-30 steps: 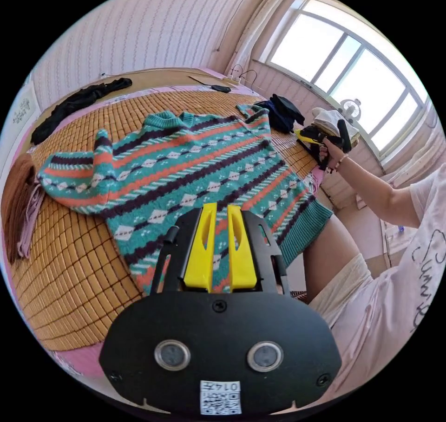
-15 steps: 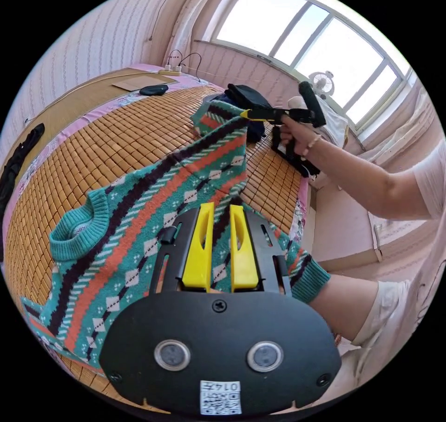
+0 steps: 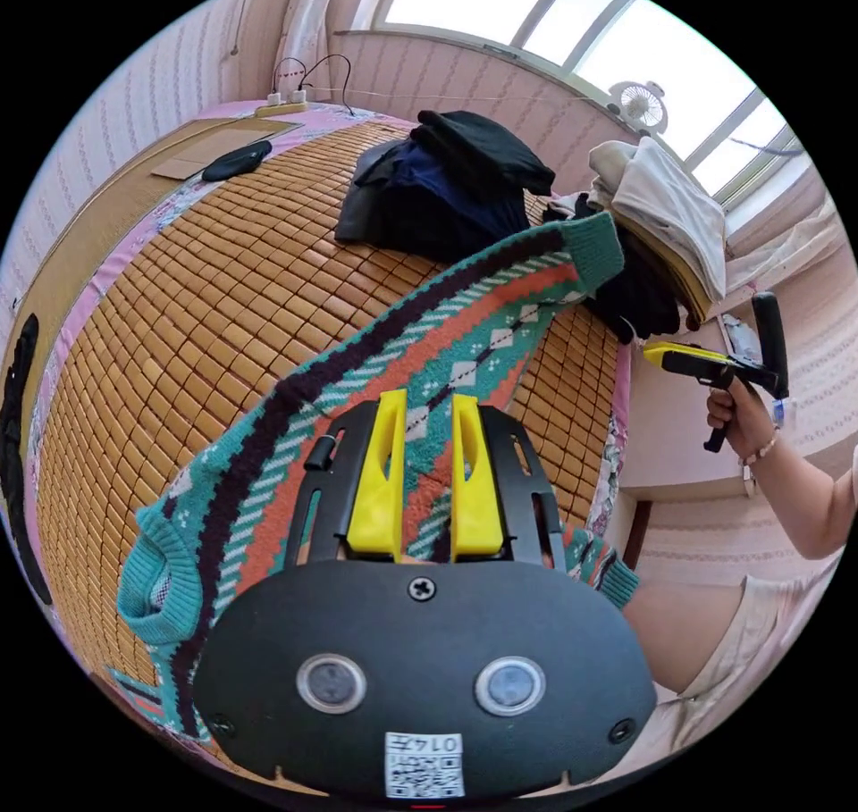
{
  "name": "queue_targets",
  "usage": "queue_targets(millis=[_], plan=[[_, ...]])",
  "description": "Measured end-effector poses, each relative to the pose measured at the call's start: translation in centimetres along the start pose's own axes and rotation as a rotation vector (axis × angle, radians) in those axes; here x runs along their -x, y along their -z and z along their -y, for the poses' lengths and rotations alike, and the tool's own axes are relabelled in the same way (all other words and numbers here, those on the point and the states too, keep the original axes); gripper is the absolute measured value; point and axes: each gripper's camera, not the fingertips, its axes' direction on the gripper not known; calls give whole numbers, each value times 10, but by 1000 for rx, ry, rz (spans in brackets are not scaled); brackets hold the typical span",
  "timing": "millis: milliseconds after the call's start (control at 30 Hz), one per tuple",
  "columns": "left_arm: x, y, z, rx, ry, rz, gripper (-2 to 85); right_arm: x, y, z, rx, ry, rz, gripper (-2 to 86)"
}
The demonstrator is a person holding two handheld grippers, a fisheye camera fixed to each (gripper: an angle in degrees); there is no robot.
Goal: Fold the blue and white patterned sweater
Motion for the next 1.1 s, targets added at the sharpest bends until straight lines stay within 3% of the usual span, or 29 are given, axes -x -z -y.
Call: queue_targets(millis=[133,267,367,433,467,633,733,867,967,1100], plan=[[-10,-32,22,88,-50,-34,82,-3,-23,22,-71,-61,-28,110],[-25,-74,15,175,-64,5,75,27,-53,59,-79,15,16,78],[-26,-67,2,79,-59,56,71,65,-77,75,-102,196,-22,56],[-22,-63,0,73,-37,54,71,84,-105,87,-20,289,-107,31],[-18,-61,-1,68,-27,48,71,93,-132,94,117,322,-186,14],[1,-36,-16,-5,37,5,63,131,-154,92,80,487,-341,0],[29,11,-49,-117,185,-68,58,145,-161,100,122,499,-370,-3],[93,104,-160,-282,459,-65,56,203,-159,106,159,568,-388,-2],[150,178,-276,-304,686,106,52,289,-157,84,92,692,-170,14],[220,275,-439,-300,1004,389,45,454,-194,24,152,892,180,49]])
